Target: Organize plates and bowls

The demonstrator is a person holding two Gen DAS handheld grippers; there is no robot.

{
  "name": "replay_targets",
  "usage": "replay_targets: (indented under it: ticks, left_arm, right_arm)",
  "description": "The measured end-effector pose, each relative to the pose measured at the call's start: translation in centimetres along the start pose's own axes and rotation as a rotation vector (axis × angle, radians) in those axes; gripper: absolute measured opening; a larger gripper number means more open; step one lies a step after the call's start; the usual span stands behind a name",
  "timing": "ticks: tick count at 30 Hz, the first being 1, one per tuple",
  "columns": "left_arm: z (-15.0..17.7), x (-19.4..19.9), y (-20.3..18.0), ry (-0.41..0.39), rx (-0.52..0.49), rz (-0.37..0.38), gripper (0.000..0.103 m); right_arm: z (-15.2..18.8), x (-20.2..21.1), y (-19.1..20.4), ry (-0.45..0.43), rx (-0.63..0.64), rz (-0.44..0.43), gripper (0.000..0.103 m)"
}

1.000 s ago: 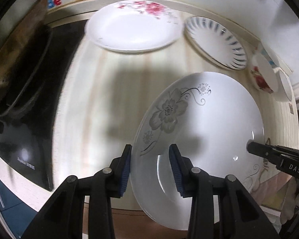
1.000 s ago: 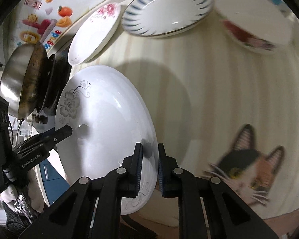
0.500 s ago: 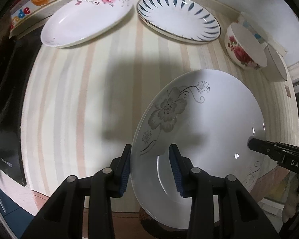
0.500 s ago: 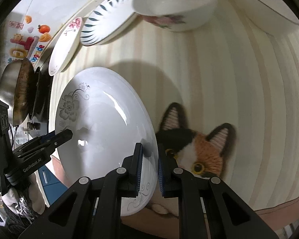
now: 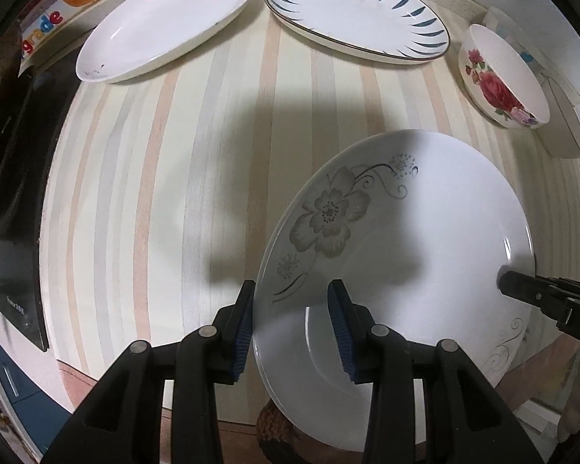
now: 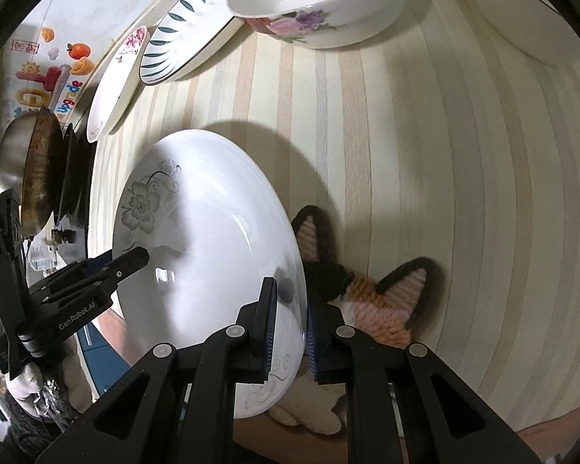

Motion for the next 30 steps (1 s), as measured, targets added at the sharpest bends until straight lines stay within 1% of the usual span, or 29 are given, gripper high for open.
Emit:
replay_targets:
  ticks: [2,3,5,6,8,9,10,12,14,15,17,18,19,22,24,27,30]
  left_arm:
    - [-0.4,0.1,0.2,0.007,0.017,0.01,0.035]
    - [-0.5,0.5,0.2,-0.001,0.032,0.007,0.035]
    - [-0.5,2.6,1.3,-0.034,0.056,0.001,0.035]
    - [-0.8,3.9,2.2,-0.059,0.075,-0.004,0.035]
    - [-1.6,6.2,3.7,-0.116,0.113,-0.012,0.035]
    - [-2.4,7.5,5.0,-0.146,0.143,-0.006,0.036]
    - [-3.2,8.2,6.2,-0.161,0.169,0.002,0.038]
    - [-4.6,8.5,8.3,-0.177,0.213,0.02,0.039]
    - [-6.6,8.2,10.9,-0.188,0.274,0.034,0.039]
    - [-7.2,7.7,11.3,-0.185,0.297,0.039,0.039]
    - [-8.6,6.7,13.3,-0.179,0.365,0.057,0.039]
    - [-9.0,6.3,13.7,-0.177,0.383,0.061,0.039]
    - [-9.8,5.9,14.4,-0.177,0.404,0.069,0.039]
    - [-11.5,4.6,15.5,-0.178,0.435,0.072,0.039]
    - [-12.2,3.9,16.0,-0.177,0.453,0.075,0.039]
    - [-13.1,2.7,16.9,-0.167,0.48,0.082,0.039]
    - [-13.6,2.1,17.5,-0.161,0.499,0.092,0.039]
  right_arm:
    - [-0.3,-0.1,0.2,0.012,0.002,-0.005,0.016]
    - [-0.5,-0.2,0.2,0.032,-0.005,-0.009,0.017]
    - [-0.5,0.2,0.3,0.058,-0.022,-0.007,0.018]
    - [-0.6,1.0,0.3,0.05,-0.026,0.006,0.018]
    - [-0.8,3.2,0.7,0.007,-0.013,0.037,0.018]
    - [-1.0,4.4,1.0,-0.017,-0.005,0.043,0.021]
    - [-1.5,5.9,1.8,-0.054,0.005,0.048,0.023]
    - [-2.7,8.1,3.7,-0.11,0.019,0.05,0.033]
    - [-5.1,9.6,6.9,-0.167,0.057,0.006,0.043]
    - [-6.7,9.9,8.6,-0.191,0.085,-0.018,0.045]
    - [-10.2,9.3,12.3,-0.235,0.152,-0.019,0.045]
    - [-11.5,8.8,13.4,-0.251,0.177,-0.013,0.045]
    - [-13.5,7.8,15.2,-0.263,0.21,-0.009,0.045]
    - [-18.7,4.3,19.6,-0.251,0.288,0.008,0.045]
    - [-21.7,2.0,22.0,-0.245,0.349,0.043,0.044]
    - [-25.3,-1.4,24.9,-0.235,0.425,0.1,0.044]
    - [-27.7,-3.8,25.9,-0.21,0.448,0.13,0.04]
Point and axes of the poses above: each gripper's, at about its wrist camera, not at the fingertips, and x roughly against the way its jaws point, y to its left, z to its underside, the point moved 4 cm from there along -x, roughly the way its jaws point, and after that the axes turned 2 degrees about z, right-handed, at the moved point
